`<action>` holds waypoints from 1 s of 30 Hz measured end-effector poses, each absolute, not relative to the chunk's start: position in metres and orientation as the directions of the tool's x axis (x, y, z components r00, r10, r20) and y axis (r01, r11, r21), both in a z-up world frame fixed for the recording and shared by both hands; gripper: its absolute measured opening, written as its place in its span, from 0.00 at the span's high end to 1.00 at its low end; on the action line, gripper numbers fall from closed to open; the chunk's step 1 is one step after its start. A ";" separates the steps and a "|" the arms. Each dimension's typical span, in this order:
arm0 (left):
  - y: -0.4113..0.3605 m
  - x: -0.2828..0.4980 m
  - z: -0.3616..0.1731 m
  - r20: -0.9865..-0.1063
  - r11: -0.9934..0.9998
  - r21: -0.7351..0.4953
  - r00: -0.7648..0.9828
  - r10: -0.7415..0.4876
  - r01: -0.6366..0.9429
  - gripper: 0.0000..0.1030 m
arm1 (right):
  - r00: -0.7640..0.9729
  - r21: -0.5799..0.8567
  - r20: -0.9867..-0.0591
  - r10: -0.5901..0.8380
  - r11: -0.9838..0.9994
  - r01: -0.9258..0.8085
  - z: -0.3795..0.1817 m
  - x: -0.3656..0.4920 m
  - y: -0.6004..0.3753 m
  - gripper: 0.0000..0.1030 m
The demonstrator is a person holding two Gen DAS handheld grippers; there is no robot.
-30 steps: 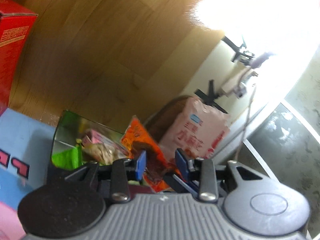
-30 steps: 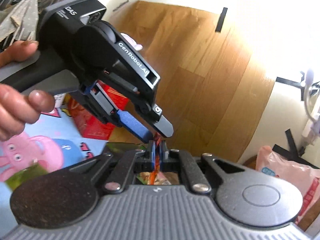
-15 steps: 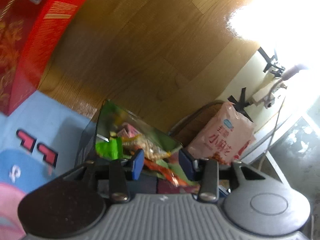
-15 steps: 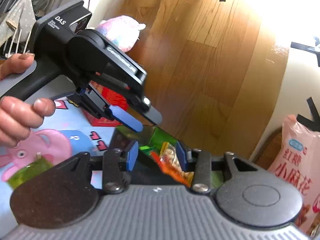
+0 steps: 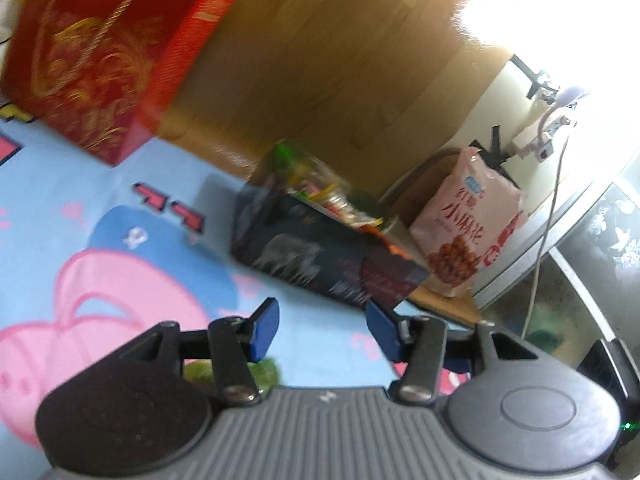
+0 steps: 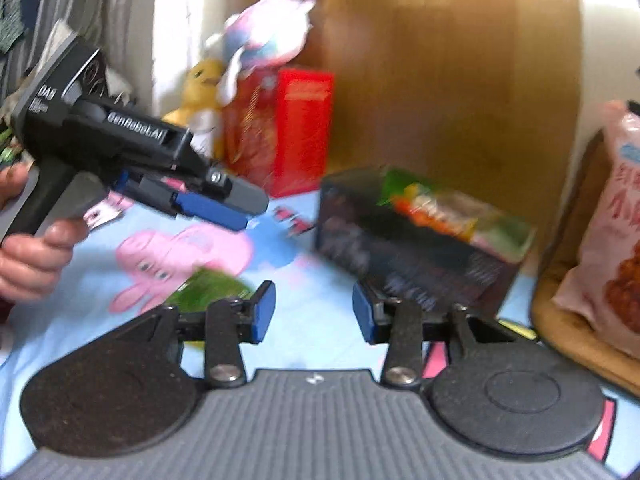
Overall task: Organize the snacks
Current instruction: 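Move the left gripper to the translucent green snack bag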
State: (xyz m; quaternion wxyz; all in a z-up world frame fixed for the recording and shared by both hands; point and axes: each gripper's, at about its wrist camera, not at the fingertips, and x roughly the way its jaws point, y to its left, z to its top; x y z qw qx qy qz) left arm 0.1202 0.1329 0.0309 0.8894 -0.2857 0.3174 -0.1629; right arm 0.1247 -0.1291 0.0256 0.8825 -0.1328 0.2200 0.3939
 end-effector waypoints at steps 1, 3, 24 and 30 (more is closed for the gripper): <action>0.136 0.117 0.029 -0.481 0.786 -0.610 0.742 -0.467 0.100 0.47 | 0.577 -0.059 -0.510 0.638 0.643 -0.763 0.025 0.123 -0.125 0.49; 0.138 0.112 0.025 -0.498 0.792 -0.604 0.733 -0.464 0.090 0.45 | 0.540 -0.038 -0.540 0.645 0.622 -0.782 0.022 0.118 -0.117 0.43; 0.134 0.099 -0.009 -0.536 0.773 -0.629 0.677 -0.505 0.078 0.33 | 0.363 -0.057 -0.749 0.554 0.492 -0.868 0.001 0.128 -0.049 0.28; 0.133 0.102 -0.012 -0.526 0.761 -0.645 0.682 -0.507 0.068 0.43 | 0.311 -0.006 -0.766 0.563 0.477 -0.879 -0.004 0.130 -0.031 0.26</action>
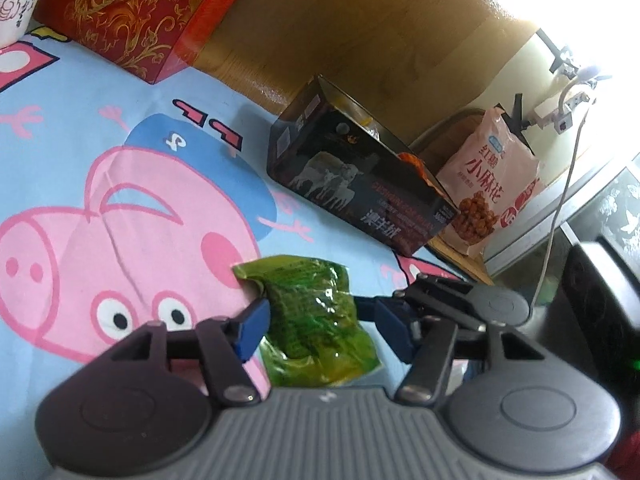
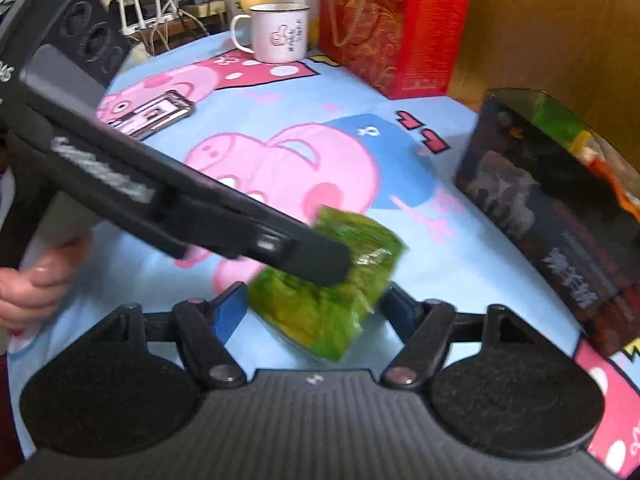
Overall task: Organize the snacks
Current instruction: 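Move the left gripper to the translucent green snack bag, then close the left gripper on the translucent green bag and lift it, then carry the green bag over the tin and open the left gripper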
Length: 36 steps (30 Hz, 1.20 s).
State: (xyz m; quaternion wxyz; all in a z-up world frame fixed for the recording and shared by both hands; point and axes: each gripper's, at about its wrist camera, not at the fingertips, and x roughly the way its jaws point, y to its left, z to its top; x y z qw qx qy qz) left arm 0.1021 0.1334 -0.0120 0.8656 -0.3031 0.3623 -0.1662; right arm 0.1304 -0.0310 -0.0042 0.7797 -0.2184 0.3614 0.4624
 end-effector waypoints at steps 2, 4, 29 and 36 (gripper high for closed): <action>0.133 0.102 -0.011 -0.519 0.757 -0.649 0.686 -0.510 0.071 0.43 | 0.327 -0.012 -0.749 0.576 0.482 -0.876 -0.006 0.127 -0.031 0.34; 0.132 0.101 -0.010 -0.495 0.734 -0.672 0.679 -0.542 0.096 0.44 | 0.329 -0.003 -0.729 0.600 0.479 -0.878 -0.005 0.124 -0.034 0.56; 0.100 0.116 0.032 -0.400 0.706 -0.666 0.683 -0.611 0.241 0.45 | 0.506 -0.144 -0.539 0.674 0.518 -0.843 0.022 0.093 -0.058 0.93; 0.097 0.121 0.052 -0.363 0.708 -0.648 0.703 -0.612 0.282 0.45 | 0.555 -0.203 -0.491 0.672 0.531 -0.823 0.031 0.091 -0.063 0.94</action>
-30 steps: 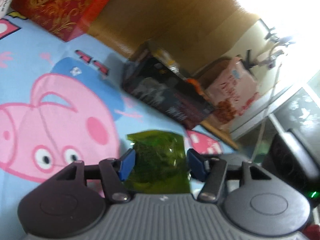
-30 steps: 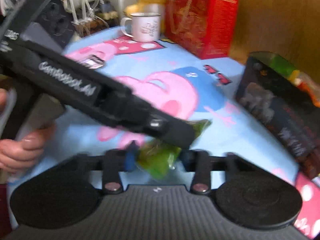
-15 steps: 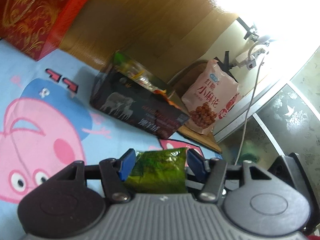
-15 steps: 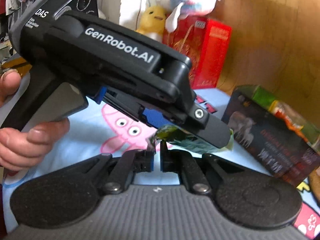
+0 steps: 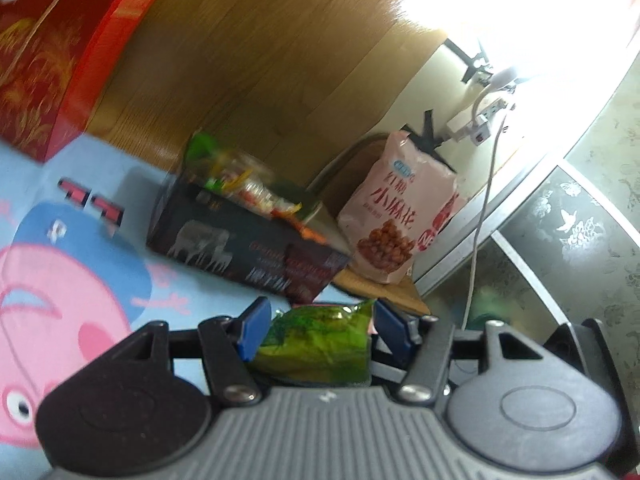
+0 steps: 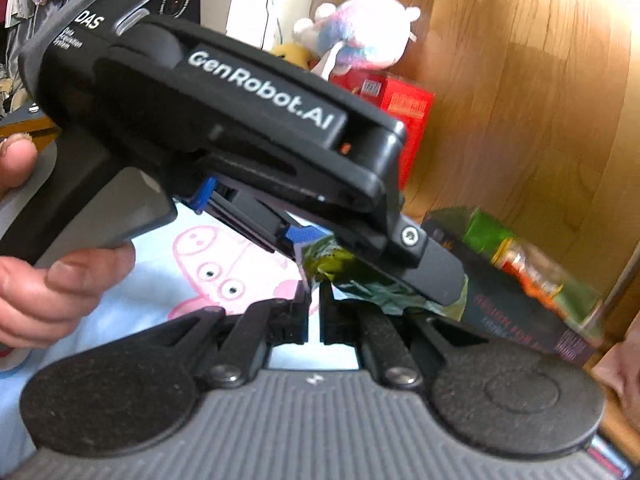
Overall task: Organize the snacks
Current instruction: 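Carry the green bag over the tin and open the left gripper, then withdraw the left gripper from the tin back over the sheet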
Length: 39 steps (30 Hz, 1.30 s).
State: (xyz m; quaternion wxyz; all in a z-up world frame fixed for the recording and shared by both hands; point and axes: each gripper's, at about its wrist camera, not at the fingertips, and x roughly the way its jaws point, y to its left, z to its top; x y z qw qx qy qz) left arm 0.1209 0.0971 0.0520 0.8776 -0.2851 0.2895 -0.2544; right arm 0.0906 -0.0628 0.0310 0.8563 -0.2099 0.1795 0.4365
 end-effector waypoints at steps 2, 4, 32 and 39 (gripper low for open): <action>0.093 0.128 0.062 -0.353 0.713 -0.633 0.706 -0.614 0.303 0.45 | 0.574 -0.222 -0.471 0.670 0.540 -0.812 0.038 0.094 -0.065 0.94; 0.087 0.138 0.074 -0.341 0.719 -0.612 0.711 -0.615 0.329 0.45 | 0.595 -0.239 -0.451 0.665 0.552 -0.799 0.047 0.102 -0.068 0.94; 0.074 0.188 0.050 -0.426 0.807 -0.554 0.763 -0.486 0.204 0.22 | 0.817 -0.154 -0.419 0.396 0.856 -0.494 0.046 0.235 -0.155 0.72; 0.050 0.156 0.048 -0.466 0.867 -0.439 0.765 -0.443 0.235 0.21 | 0.837 -0.198 -0.441 0.325 0.874 -0.444 0.037 0.221 -0.169 0.63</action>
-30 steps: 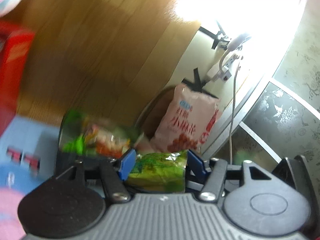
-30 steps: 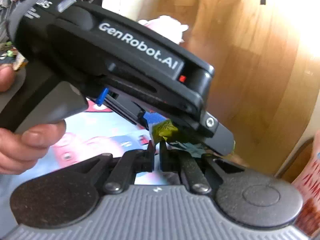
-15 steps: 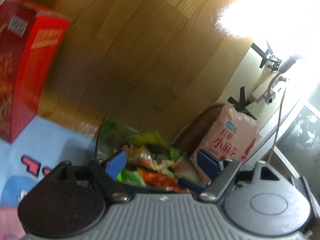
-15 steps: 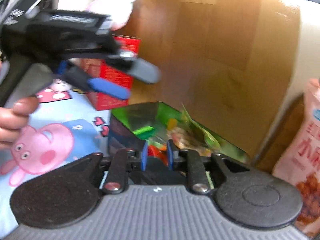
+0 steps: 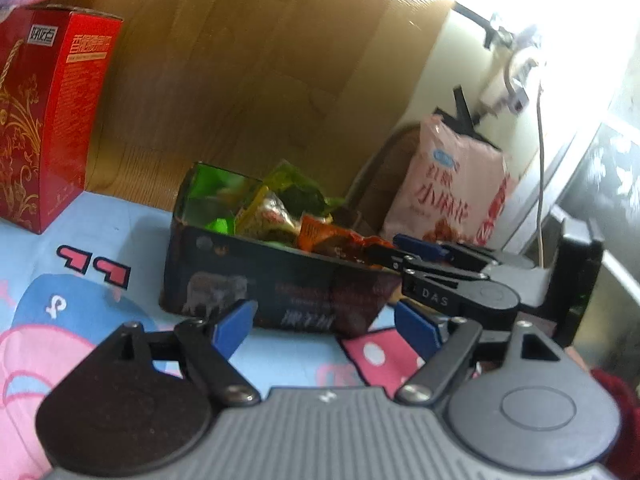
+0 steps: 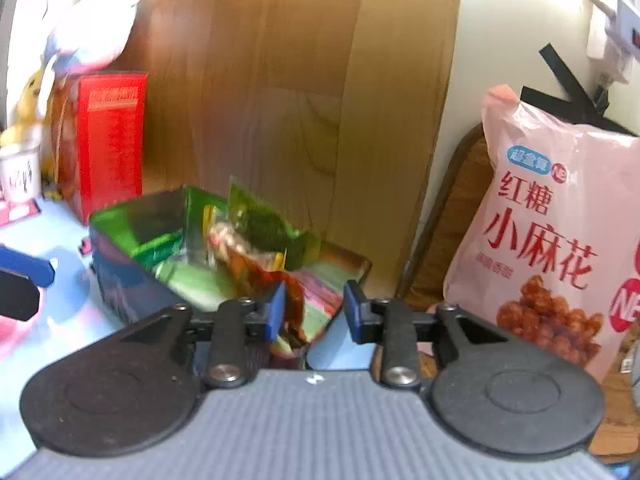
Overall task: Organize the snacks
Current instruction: 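Withdraw the left gripper from the tin back over the sheet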
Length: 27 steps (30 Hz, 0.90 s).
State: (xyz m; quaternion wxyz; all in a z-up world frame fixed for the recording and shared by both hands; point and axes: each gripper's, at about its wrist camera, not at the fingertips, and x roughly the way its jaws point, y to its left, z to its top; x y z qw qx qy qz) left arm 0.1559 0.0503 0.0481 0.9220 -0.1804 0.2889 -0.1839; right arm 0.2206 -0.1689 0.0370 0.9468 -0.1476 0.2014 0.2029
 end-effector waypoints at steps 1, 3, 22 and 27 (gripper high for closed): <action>0.048 0.152 0.048 -0.472 0.873 -0.427 0.765 -0.438 0.237 0.21 | 0.837 -0.198 -0.435 0.332 0.872 -0.448 0.038 0.215 -0.170 0.63; 0.044 0.146 0.048 -0.478 0.881 -0.409 0.766 -0.429 0.238 0.21 | 0.840 -0.176 -0.406 0.361 0.871 -0.459 0.042 0.202 -0.172 0.59; 0.045 0.095 0.029 -0.558 0.933 -0.325 0.764 -0.322 0.156 0.15 | 0.781 0.121 -0.347 0.519 0.851 -0.511 0.016 0.059 -0.226 0.34; 0.043 0.088 0.023 -0.562 0.927 -0.337 0.755 -0.338 0.164 0.13 | 0.749 0.141 -0.377 0.544 0.833 -0.534 0.005 0.040 -0.223 0.30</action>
